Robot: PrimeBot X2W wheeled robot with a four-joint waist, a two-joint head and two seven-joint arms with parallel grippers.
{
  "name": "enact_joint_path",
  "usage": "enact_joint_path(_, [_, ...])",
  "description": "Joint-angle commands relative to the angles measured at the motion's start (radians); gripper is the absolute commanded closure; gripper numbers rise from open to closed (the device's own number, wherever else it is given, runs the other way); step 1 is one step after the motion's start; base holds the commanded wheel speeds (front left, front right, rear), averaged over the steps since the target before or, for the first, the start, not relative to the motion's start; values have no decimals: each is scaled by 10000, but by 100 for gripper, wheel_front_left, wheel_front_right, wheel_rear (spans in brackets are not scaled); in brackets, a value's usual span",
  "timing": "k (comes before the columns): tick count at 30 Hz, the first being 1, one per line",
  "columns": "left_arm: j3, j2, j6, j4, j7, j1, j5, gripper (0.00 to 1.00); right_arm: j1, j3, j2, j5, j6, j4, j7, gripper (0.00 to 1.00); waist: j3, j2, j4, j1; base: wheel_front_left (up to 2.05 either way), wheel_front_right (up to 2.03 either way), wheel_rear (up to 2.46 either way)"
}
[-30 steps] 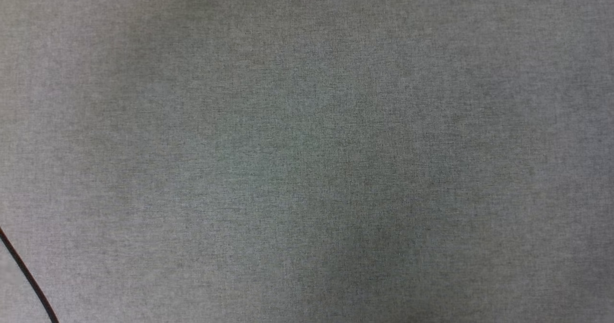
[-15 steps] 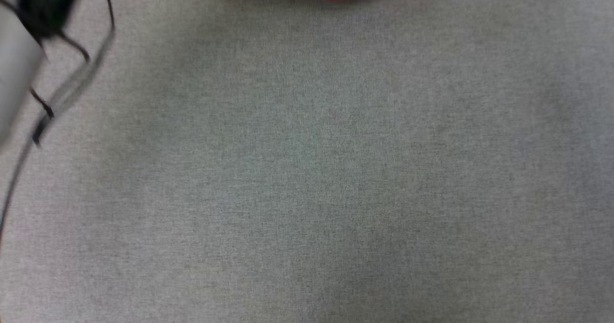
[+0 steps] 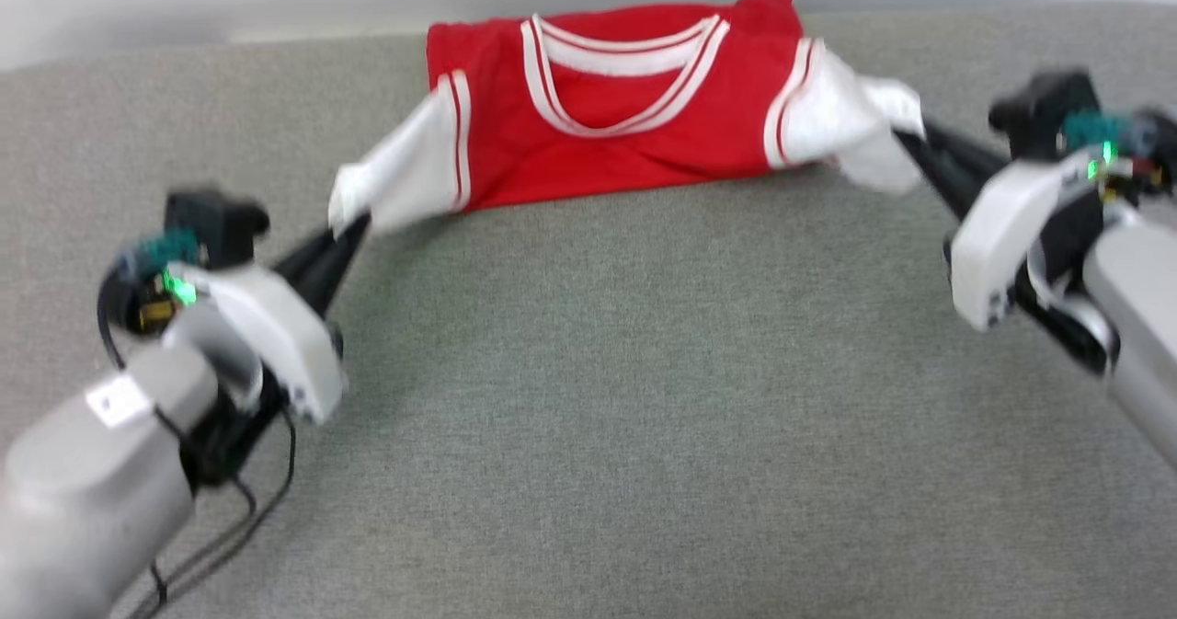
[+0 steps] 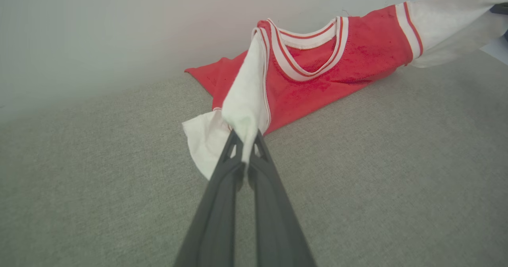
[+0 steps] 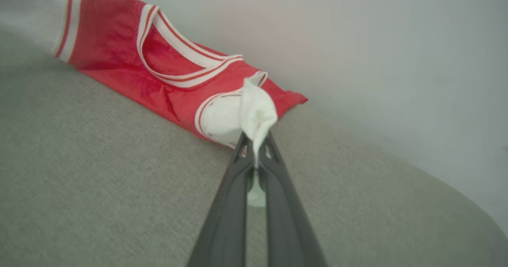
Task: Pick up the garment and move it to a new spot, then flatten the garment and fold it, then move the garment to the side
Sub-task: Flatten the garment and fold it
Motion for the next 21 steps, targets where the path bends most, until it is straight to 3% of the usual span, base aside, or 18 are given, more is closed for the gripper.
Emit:
enact_joint_path(1, [-55,252,107,-286,-84,763,-135,100,721,108,-307,208,-7,-158,-65,100,-516,0,-52,1,0,0,0])
enact_joint_path(12, [-431,989,1083,-1118,-142,3768,-440,100,4066,-321,-1231,929,-7,-772,-297,100,-1742,0,-19,1,0,0,0])
enact_joint_path(21, [-355,1401,1367,-1549,-136,5365,-970,100,6648,-1124,-1797,835,-7,-1162,-482,100,-2499,0,147,1,0,0,0])
